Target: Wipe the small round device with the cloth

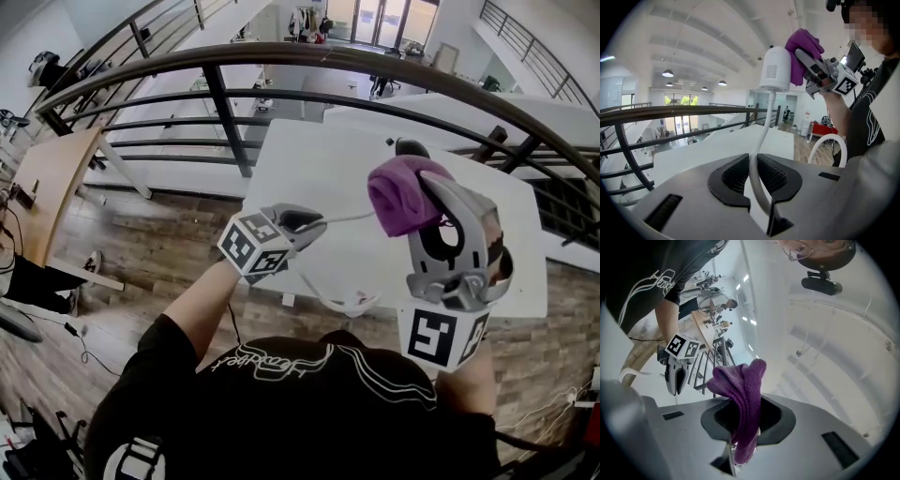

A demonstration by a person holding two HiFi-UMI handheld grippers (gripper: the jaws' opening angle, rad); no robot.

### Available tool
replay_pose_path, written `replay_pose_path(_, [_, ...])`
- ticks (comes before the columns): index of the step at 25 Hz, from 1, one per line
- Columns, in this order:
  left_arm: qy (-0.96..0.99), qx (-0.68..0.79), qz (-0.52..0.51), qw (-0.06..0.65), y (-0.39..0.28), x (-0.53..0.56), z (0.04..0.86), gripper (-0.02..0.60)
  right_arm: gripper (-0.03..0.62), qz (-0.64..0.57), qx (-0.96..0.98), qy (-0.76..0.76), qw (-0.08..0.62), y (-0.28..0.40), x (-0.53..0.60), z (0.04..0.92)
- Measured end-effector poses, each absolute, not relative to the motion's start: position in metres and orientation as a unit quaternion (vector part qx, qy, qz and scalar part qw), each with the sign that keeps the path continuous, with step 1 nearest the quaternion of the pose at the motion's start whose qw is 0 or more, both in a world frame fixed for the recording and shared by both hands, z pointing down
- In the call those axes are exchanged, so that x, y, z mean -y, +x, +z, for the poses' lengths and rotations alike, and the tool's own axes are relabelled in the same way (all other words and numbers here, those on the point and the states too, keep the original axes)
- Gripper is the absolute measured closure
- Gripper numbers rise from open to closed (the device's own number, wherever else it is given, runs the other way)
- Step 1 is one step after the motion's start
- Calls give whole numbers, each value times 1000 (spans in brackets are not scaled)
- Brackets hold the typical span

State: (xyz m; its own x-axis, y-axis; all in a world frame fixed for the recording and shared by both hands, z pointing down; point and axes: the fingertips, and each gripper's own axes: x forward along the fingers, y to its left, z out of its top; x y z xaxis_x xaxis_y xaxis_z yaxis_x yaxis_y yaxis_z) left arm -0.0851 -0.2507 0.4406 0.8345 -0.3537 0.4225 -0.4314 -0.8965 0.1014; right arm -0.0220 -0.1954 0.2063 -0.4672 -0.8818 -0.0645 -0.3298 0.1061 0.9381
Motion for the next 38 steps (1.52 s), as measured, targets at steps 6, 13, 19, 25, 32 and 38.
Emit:
replay_pose_path(6, [952,206,202,98,-84,251,441,520,533,-502,696,434,274,-26,192,218])
replay_pose_path(13, [953,205,197,102,-86,252,441,520,533,-481,714,431,269,-29,189,233])
replay_pose_path(19, [954,206,190,107,-84,250,439,520,533,-455,728,421,292,-28,186,262])
replay_pose_path(25, [954,208,187,108,-85,250,437,520,533,-424,752,404,304,-32,188,292])
replay_pose_path(32, [953,213,186,105,-85,250,440,520,533,-382,780,379,321,-29,189,324])
replay_pose_path(38, [952,222,187,100,-85,248,440,518,533,-360,791,373,324,-23,179,337])
